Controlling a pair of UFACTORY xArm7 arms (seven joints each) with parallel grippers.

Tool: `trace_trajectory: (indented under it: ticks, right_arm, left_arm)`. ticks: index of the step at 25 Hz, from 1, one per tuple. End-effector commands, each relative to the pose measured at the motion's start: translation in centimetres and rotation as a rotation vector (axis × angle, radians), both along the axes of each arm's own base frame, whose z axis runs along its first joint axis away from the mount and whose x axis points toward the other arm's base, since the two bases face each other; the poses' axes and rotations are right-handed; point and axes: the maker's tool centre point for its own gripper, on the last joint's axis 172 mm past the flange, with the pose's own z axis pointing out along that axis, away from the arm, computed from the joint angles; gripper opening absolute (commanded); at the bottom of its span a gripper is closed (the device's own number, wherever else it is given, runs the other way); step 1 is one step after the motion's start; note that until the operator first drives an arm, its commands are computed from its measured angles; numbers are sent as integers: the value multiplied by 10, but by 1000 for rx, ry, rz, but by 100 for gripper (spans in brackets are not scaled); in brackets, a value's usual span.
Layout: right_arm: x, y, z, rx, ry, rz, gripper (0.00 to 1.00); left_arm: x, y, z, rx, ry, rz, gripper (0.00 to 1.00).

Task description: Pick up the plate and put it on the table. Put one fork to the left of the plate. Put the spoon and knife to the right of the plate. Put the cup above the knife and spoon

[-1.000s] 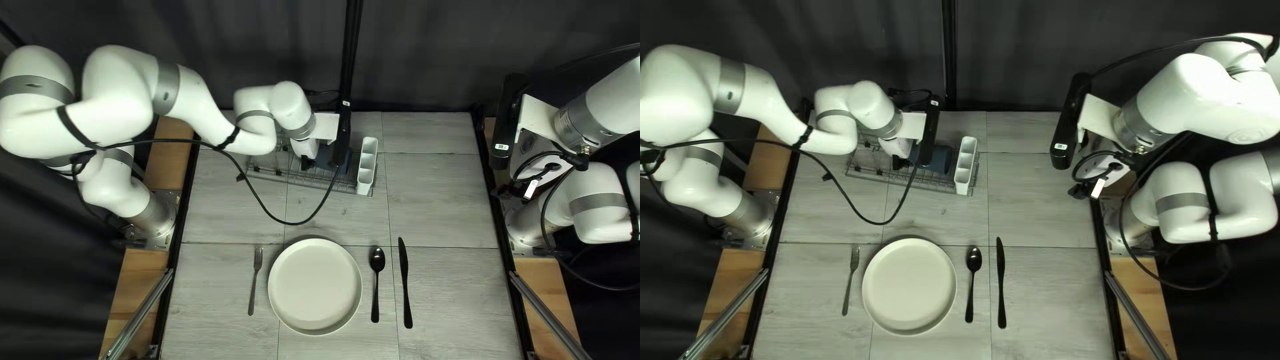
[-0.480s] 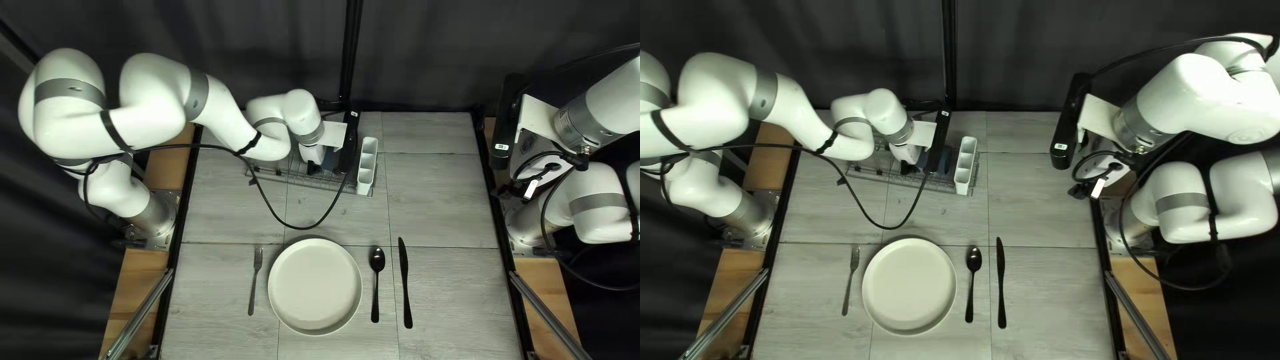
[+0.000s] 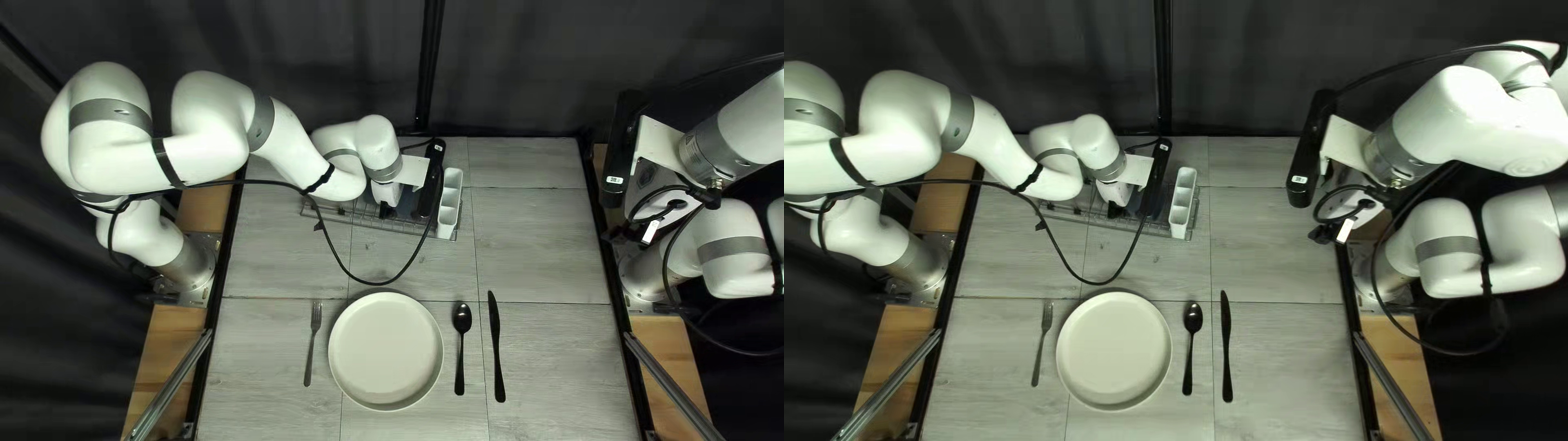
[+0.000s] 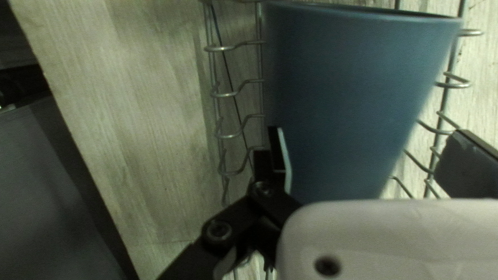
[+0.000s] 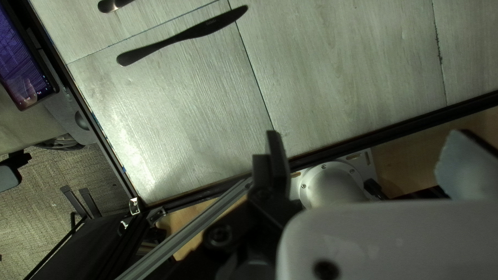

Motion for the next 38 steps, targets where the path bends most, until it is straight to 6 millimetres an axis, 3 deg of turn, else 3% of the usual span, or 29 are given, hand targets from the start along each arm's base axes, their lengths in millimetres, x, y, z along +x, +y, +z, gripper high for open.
trace_trajectory:
  ticks: [1,2,3,4,5,8,13,15,16,19,23,26,33,34,38]
  right_arm:
    - [0,0,0,0,0,0,100]
    - [0,0,0,0,0,0,100]
    - [0,0,0,0,0,0,100]
    - [0,0,0,0,0,0,100]
    - [0,0,0,0,0,0,100]
    - [0,0,0,0,0,0,100]
    - [0,0,0,0,0,0,100]
    - [0,0,0,0,0,0,100]
    - [0,0,0,0,0,0,100]
    - [0,0,0,0,0,0,100]
    - [0,0,0,0,0,0,100]
    - [0,0,0,0,0,0,100]
    - [0,0,0,0,0,0,100]
    - [0,0,0,0,0,0,100]
    - [0,0,0,0,0,0,100]
  left_arm:
    - [0,2,-6,-11,2,-6,100]
    - [-1,2,-7,-12,3,-7,77]
    - [-1,2,-7,-13,2,-8,63]
    - [-1,2,-6,-12,2,-9,29]
    - [-2,2,-4,-11,1,-10,3]
    - [-5,2,11,-2,-6,-5,1]
    - [-9,1,65,38,-23,22,0]
    - [-9,-11,87,50,-27,37,0]
    - [-8,-27,102,56,-29,50,0]
    - [-10,-70,118,42,-32,68,0]
    - [-21,-127,120,-5,-35,92,0]
    - [-19,-195,113,-28,-24,78,0]
    - [-20,-193,111,-38,-23,87,0]
    - [-30,-196,122,-58,-48,100,0]
    - [-32,-253,122,-141,-119,172,0]
